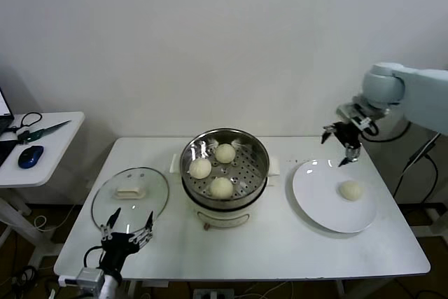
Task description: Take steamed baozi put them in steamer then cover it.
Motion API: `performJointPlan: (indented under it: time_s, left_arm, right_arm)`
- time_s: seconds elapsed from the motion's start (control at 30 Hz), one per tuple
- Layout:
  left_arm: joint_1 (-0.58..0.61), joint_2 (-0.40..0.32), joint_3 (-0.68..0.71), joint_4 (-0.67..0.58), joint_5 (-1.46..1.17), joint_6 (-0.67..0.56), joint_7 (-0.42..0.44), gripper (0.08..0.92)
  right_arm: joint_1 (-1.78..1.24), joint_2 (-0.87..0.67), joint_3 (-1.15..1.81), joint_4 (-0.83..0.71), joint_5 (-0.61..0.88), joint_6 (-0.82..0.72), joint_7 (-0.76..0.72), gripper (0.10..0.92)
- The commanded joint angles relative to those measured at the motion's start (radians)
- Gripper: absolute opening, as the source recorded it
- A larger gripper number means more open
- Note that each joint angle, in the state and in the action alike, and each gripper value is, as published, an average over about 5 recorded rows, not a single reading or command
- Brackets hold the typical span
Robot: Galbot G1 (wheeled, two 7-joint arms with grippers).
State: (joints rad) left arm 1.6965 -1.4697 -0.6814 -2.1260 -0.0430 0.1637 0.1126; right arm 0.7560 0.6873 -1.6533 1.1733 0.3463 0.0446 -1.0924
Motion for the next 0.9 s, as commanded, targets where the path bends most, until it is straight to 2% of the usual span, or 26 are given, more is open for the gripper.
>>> performJointPlan:
  time_s: [0.03,0.4,0.9]
  left_arm:
    - [0.005,-0.003,-0.002,0.003,0.003,-0.001,-0.001,0.823]
    - [0.029,-0.008,-0.011,0.015,0.010,-0.010,-0.003,0.823]
    - [0.031,-0.010,-0.008,0.028,0.019,-0.012,-0.002,0.823]
  right_arm:
    - [-0.375,-0.079,0.315,-0.269,-0.147,-0.012,-0.016,0.823]
    - [-0.588,0.082,0.549,-0.455,-0.236,0.024,-0.011,0.823]
    - [-0.676,0.150,0.679,-0.615,-0.347,0.065,-0.002,0.823]
